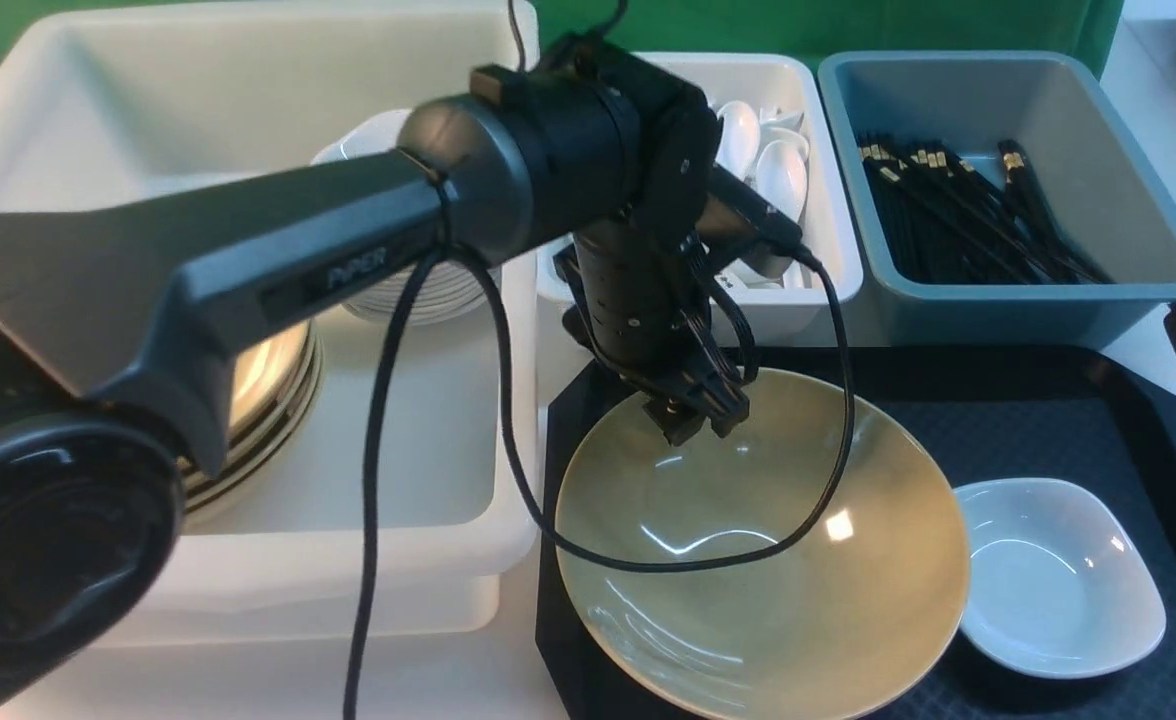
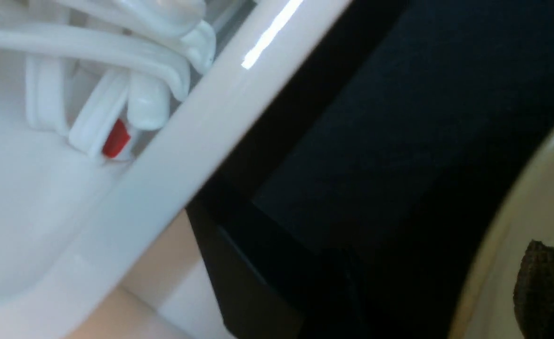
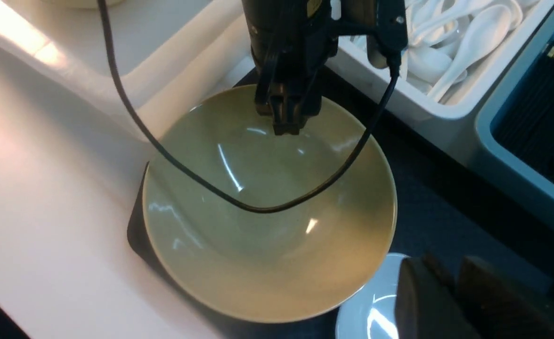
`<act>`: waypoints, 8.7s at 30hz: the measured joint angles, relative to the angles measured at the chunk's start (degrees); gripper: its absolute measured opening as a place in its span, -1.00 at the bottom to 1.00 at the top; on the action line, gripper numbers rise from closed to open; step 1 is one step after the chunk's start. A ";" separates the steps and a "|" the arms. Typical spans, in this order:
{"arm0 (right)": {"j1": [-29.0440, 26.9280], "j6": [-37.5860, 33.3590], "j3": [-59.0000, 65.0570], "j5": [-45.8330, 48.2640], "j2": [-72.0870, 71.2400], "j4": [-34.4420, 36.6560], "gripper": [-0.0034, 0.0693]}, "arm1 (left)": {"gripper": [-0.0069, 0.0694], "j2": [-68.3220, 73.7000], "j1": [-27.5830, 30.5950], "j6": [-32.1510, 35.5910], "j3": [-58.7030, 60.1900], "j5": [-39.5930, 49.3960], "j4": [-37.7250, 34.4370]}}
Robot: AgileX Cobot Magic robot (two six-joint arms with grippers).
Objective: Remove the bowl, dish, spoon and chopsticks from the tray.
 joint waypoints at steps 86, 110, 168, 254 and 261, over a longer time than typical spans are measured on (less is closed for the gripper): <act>-7.19 -2.08 5.56 5.99 1.55 -11.27 -0.49 | 0.57 -29.21 -4.54 -13.41 21.24 -8.70 -8.45; -9.43 -2.23 19.21 7.22 -19.22 -4.19 -0.49 | 0.37 15.87 -15.54 -12.77 -13.69 -14.23 -10.73; -9.43 -25.34 -1.79 -7.82 18.46 25.37 -0.61 | 0.68 -8.31 36.70 3.16 2.32 -15.24 -18.15; -43.50 -1.50 71.28 -46.92 -52.92 5.28 -0.82 | -0.85 -120.30 30.77 -14.68 77.32 -19.70 6.47; -43.50 -1.45 71.40 -46.74 -52.96 5.33 -0.82 | -0.85 -120.30 30.77 -14.68 77.32 -19.70 6.47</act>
